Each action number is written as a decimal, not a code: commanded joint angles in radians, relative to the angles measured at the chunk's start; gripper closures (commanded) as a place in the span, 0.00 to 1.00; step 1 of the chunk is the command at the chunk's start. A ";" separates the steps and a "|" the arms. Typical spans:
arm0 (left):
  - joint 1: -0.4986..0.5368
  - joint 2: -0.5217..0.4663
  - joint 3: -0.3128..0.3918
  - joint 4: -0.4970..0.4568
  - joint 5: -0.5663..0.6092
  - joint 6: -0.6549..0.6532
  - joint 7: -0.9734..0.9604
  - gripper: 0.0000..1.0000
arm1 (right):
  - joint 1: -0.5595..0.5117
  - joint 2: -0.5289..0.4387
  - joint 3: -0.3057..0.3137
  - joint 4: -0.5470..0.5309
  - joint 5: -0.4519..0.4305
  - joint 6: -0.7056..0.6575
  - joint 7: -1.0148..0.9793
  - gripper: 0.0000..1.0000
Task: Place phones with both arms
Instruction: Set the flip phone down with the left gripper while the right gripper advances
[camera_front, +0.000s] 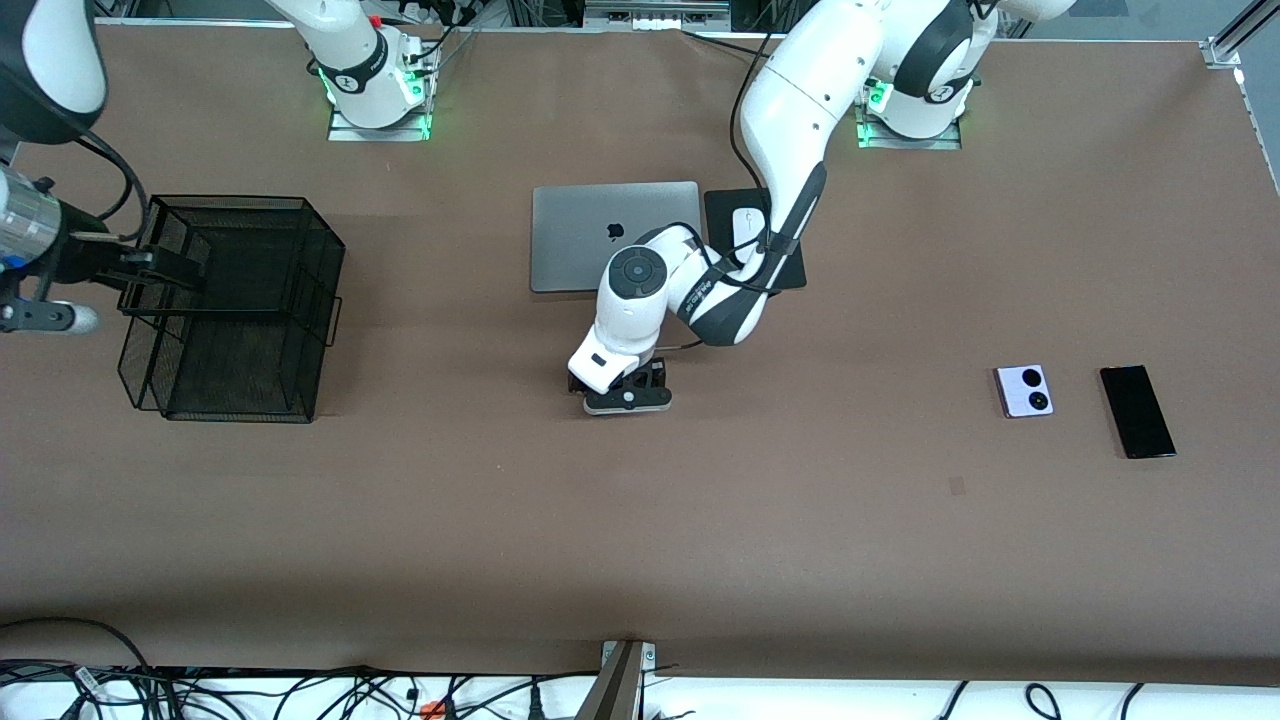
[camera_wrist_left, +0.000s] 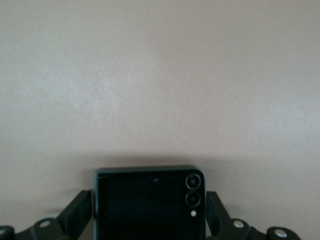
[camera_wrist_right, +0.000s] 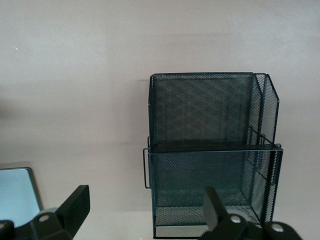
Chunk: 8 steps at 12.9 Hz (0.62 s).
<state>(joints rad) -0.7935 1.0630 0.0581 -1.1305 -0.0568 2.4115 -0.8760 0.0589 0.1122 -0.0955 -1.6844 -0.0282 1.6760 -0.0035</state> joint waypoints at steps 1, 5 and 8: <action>-0.001 -0.013 0.028 0.038 0.020 -0.017 -0.005 0.00 | 0.007 0.064 0.003 0.079 -0.050 0.016 0.002 0.00; 0.071 -0.158 0.026 -0.018 0.021 -0.142 0.006 0.00 | 0.006 0.132 -0.001 0.138 0.022 0.037 0.041 0.00; 0.175 -0.340 0.020 -0.150 0.020 -0.233 0.095 0.00 | 0.015 0.156 0.003 0.138 0.022 0.042 0.322 0.00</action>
<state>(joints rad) -0.6792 0.8802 0.0951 -1.1279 -0.0557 2.2280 -0.8422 0.0659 0.2442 -0.0932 -1.5747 -0.0225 1.7223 0.1733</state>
